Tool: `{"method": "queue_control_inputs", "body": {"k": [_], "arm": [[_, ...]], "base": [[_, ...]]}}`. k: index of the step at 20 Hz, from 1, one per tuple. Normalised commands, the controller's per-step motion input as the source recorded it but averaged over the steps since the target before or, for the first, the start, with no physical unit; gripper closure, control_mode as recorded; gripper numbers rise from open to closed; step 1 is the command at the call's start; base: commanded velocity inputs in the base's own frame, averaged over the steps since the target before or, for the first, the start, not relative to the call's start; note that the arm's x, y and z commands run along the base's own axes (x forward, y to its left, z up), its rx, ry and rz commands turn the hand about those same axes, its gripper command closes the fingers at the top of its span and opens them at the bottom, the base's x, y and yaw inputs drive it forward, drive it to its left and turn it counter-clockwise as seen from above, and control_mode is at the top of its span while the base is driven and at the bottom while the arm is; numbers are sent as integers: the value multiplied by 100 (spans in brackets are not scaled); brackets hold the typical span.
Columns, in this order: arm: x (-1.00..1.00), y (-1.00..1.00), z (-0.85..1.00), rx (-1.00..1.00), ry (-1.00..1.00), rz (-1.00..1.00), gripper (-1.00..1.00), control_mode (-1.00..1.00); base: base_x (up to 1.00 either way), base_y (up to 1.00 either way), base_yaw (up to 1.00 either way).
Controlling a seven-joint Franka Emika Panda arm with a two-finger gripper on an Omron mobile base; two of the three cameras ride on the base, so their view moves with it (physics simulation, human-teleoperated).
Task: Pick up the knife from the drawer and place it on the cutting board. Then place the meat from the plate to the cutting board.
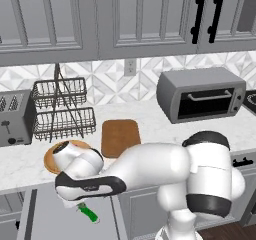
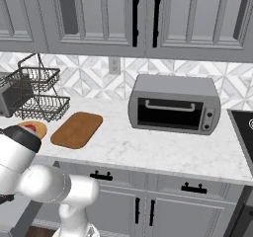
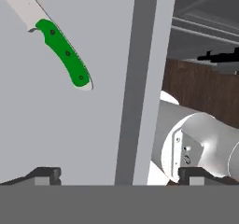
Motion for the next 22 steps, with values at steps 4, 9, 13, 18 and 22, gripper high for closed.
{"method": "queue_control_inputs", "body": {"k": [4,9,13,18,22], "arm": [[20,0,-22,0,-16,8,-100,-100],[3,0,-11,0,-14,7,-100,-100],[7,0,-6,0,-4,8,-100,-100],[5,0,-1,0,3,12,-100,-100],[3,0,-9,5,15,15,-100,-100]], "base": [[0,0,0],[0,0,0],[0,0,0],[0,0,0],[0,0,0]]}}
